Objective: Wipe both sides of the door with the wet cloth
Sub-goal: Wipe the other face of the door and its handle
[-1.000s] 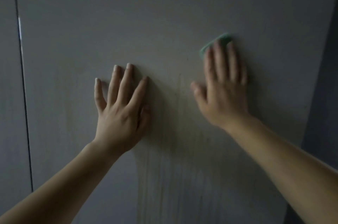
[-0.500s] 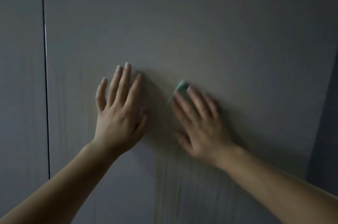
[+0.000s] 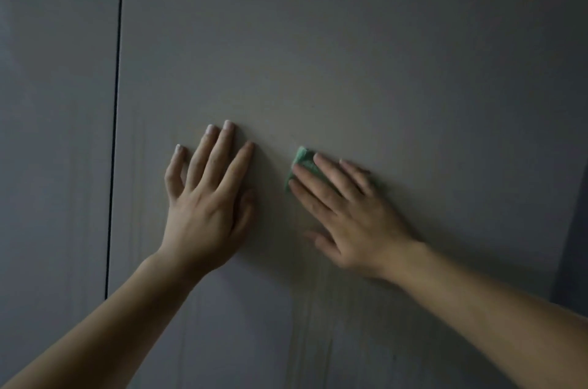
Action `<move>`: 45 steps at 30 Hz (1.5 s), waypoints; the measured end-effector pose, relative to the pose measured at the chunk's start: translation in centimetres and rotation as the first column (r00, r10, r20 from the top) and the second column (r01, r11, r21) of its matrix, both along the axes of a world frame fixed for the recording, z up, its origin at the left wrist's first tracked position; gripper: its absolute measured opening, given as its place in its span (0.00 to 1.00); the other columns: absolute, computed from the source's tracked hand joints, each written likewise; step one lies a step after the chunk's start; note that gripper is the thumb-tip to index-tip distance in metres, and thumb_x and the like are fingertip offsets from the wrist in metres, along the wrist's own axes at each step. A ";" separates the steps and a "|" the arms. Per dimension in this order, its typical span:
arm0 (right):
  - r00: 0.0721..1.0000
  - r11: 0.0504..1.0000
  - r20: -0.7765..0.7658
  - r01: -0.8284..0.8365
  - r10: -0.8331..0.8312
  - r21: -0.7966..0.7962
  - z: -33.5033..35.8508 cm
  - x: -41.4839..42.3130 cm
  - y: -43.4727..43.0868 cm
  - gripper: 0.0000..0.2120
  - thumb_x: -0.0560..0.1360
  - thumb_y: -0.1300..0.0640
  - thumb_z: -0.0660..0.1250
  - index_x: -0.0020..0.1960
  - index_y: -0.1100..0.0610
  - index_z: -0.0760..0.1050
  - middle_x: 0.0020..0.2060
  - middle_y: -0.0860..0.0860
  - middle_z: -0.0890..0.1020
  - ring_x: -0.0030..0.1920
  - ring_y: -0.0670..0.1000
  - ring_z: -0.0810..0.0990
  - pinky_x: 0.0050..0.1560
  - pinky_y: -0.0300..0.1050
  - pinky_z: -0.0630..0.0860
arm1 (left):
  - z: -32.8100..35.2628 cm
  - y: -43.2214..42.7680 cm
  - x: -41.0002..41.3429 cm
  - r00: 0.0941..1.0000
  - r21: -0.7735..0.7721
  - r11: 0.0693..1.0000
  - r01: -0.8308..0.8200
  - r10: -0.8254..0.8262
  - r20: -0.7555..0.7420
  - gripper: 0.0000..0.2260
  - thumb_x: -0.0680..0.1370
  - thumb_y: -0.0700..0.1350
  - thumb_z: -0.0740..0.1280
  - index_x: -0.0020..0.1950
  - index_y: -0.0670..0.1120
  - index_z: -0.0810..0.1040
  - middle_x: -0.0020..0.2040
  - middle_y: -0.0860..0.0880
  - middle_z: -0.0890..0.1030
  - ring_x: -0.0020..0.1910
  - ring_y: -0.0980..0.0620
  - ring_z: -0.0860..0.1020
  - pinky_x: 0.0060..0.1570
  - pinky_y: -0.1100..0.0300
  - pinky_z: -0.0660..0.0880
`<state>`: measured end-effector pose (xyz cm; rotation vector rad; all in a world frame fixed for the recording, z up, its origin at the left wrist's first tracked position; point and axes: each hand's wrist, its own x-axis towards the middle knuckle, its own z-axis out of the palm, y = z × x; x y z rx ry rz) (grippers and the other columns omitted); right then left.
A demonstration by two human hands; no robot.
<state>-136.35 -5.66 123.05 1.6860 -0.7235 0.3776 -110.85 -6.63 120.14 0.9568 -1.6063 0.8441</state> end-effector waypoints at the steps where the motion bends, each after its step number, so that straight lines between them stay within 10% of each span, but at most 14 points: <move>1: 0.999 1.000 -0.035 -0.004 0.003 -0.027 1.3 -0.5 -0.1 0.36 0.79 0.40 0.58 0.82 0.55 0.57 0.81 0.54 0.58 0.81 0.60 0.57 0.79 0.59 0.54 | -0.1 0.1 0.5 1.000 -0.010 1.000 -0.003 0.003 -0.003 0.28 0.82 0.53 0.57 0.80 0.42 0.66 0.83 0.39 0.57 0.83 0.39 0.53 0.78 0.37 0.52; 7: 0.832 0.989 0.552 0.041 0.043 -0.139 9.8 2.0 -1.0 0.36 0.80 0.39 0.54 0.82 0.57 0.54 0.82 0.56 0.56 0.81 0.63 0.55 0.77 0.62 0.56 | -1.1 -0.1 4.0 0.991 0.068 0.993 -0.095 0.101 -0.092 0.31 0.80 0.56 0.56 0.82 0.44 0.61 0.83 0.38 0.53 0.83 0.38 0.48 0.78 0.32 0.44; 14: 1.000 1.000 -0.023 -0.011 0.011 0.001 -1.1 5.2 -0.7 0.36 0.79 0.38 0.58 0.82 0.54 0.57 0.82 0.53 0.58 0.81 0.60 0.56 0.79 0.61 0.55 | -1.7 -0.4 5.5 0.997 0.056 0.996 -0.070 0.072 -0.038 0.32 0.81 0.59 0.56 0.82 0.46 0.61 0.84 0.40 0.52 0.83 0.40 0.48 0.77 0.31 0.47; 21: 0.848 0.992 0.528 0.030 0.040 -0.124 8.9 8.7 -1.5 0.37 0.80 0.38 0.53 0.83 0.57 0.54 0.82 0.56 0.55 0.81 0.63 0.54 0.78 0.62 0.52 | -3.0 -1.0 8.1 0.982 0.092 0.986 -0.140 0.150 -0.114 0.34 0.80 0.60 0.55 0.83 0.46 0.57 0.84 0.39 0.49 0.83 0.39 0.46 0.78 0.33 0.45; 27: 0.998 1.000 -0.066 -0.004 0.003 -0.019 1.9 10.5 -1.4 0.35 0.80 0.39 0.57 0.82 0.54 0.57 0.82 0.53 0.57 0.81 0.60 0.56 0.79 0.60 0.54 | -3.4 -1.0 9.5 0.990 0.080 0.988 -0.130 0.134 -0.050 0.32 0.82 0.60 0.54 0.84 0.48 0.57 0.84 0.40 0.50 0.83 0.40 0.46 0.78 0.34 0.47; 32: 0.889 0.995 0.457 0.032 0.014 -0.092 10.2 12.5 -1.6 0.36 0.80 0.38 0.52 0.83 0.55 0.52 0.82 0.55 0.54 0.81 0.61 0.53 0.77 0.59 0.52 | -4.1 -0.9 11.5 0.989 0.068 0.990 -0.127 0.132 -0.064 0.32 0.82 0.58 0.55 0.83 0.45 0.56 0.84 0.41 0.50 0.84 0.42 0.47 0.80 0.39 0.49; 39: 0.989 0.999 -0.145 -0.033 0.035 0.018 0.0 15.8 -1.9 0.35 0.80 0.38 0.57 0.82 0.53 0.57 0.82 0.52 0.57 0.81 0.59 0.55 0.80 0.60 0.53 | -6.1 -1.3 14.7 0.973 0.076 0.984 -0.163 0.173 -0.153 0.32 0.82 0.56 0.56 0.83 0.42 0.58 0.84 0.39 0.53 0.83 0.41 0.49 0.80 0.41 0.50; 45: 0.931 0.998 0.364 -0.010 0.031 -0.059 9.1 19.9 -2.0 0.36 0.80 0.38 0.52 0.83 0.55 0.53 0.82 0.54 0.54 0.81 0.61 0.53 0.78 0.59 0.50 | -6.9 -1.3 16.2 0.964 0.098 0.978 -0.184 0.199 -0.174 0.31 0.82 0.55 0.56 0.83 0.43 0.58 0.84 0.39 0.52 0.83 0.40 0.49 0.80 0.38 0.51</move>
